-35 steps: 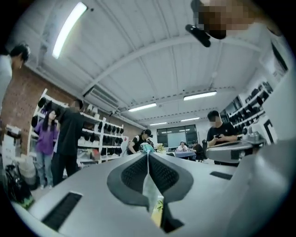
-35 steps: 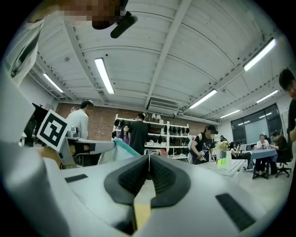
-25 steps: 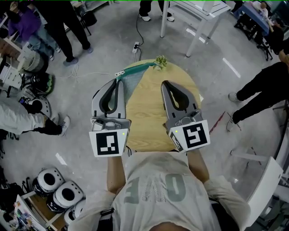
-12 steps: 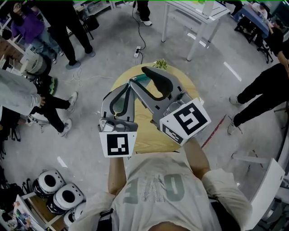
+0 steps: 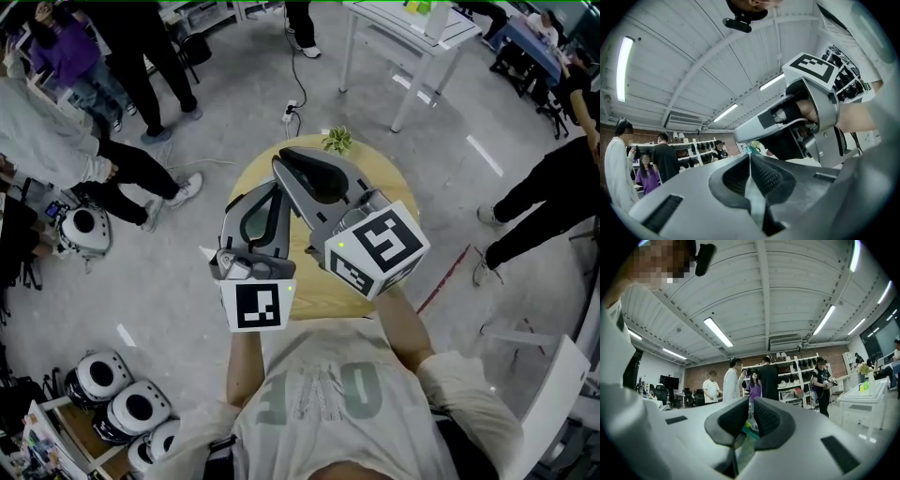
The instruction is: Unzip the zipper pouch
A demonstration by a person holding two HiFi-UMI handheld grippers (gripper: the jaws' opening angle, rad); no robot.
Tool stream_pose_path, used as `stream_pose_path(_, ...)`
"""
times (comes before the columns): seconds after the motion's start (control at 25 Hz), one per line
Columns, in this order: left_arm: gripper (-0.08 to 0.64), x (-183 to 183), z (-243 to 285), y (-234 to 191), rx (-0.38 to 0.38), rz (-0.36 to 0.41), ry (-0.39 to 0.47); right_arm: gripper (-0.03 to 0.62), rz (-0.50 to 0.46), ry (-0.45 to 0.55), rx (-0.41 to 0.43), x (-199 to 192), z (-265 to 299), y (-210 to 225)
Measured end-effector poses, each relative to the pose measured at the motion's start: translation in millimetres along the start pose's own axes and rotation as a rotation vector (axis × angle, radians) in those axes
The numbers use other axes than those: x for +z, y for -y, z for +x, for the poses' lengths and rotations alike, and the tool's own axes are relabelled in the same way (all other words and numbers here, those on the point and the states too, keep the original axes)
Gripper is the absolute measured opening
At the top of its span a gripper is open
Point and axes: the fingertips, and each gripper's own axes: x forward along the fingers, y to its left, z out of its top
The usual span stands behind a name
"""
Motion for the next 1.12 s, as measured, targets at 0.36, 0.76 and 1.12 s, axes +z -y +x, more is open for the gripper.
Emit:
stream_pose_path(0.36,0.031,0.6,-2.8,-4.5,0.013,-0.028,0.013,0.034,0.228,0.074,0.029,-1.8,-5.3,8.7)
stream_pose_path(0.76,0.028,3.3,-5.2,1.6,0.003,-0.137,0.064,0.029,0.343,0.145,0.003,0.5,-15.6,20.0)
stream_pose_path(1.12,0.028,11.8,-13.8,-13.9,0.065,-0.300,0.147,0.029,0.360,0.158,-0.185,-12.2,-46.1,80.0)
